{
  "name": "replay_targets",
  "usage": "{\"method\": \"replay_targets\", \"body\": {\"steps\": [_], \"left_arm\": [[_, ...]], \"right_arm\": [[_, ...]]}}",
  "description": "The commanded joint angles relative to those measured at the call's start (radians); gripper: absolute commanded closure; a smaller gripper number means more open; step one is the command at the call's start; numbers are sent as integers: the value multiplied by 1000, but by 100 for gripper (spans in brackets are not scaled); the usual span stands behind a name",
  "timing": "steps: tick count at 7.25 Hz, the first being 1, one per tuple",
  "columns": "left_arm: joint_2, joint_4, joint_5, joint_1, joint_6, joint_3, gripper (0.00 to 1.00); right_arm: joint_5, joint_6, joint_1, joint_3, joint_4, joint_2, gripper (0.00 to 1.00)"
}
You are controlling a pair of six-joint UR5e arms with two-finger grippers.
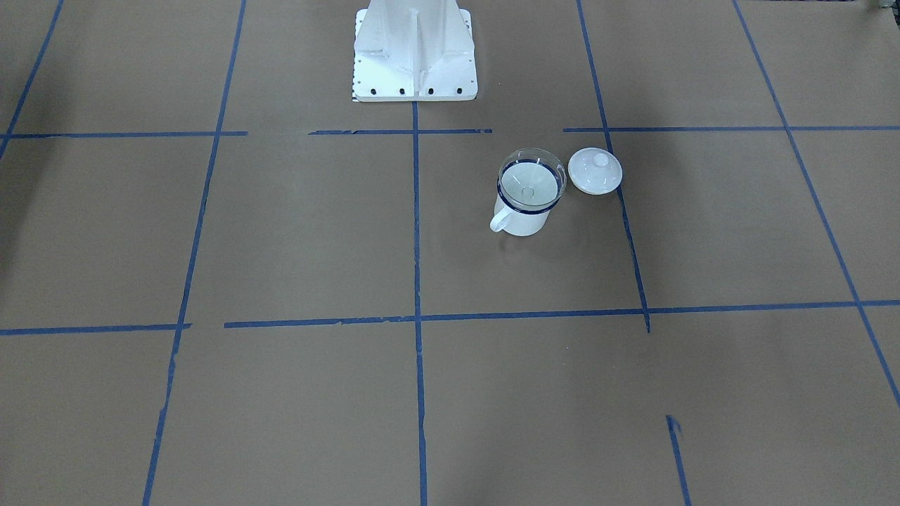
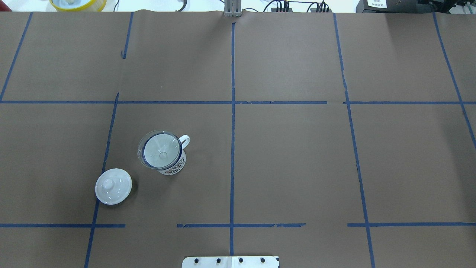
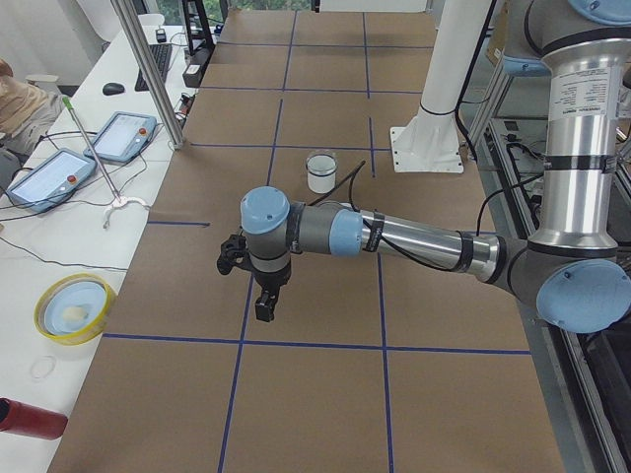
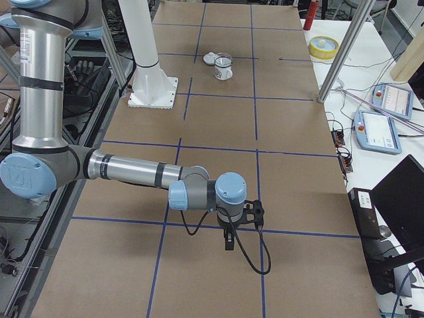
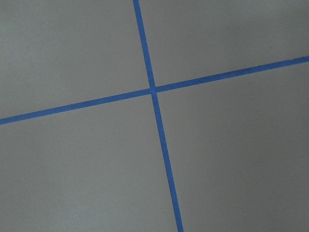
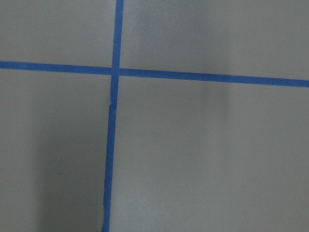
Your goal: Remove funnel from cup
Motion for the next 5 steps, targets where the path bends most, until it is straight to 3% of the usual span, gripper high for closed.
{"method": "replay_targets", "body": {"steps": [1, 4, 5], "left_arm": [[-107, -4, -3, 117, 0, -38, 0], [-316, -76, 8, 192, -21, 10, 0], [-336, -138, 32, 190, -229, -4, 0]], "right_arm": [[0, 0, 0, 0, 0, 0, 0], [0, 0, 0, 0, 0, 0, 0], [0, 0, 0, 0, 0, 0, 0]]}}
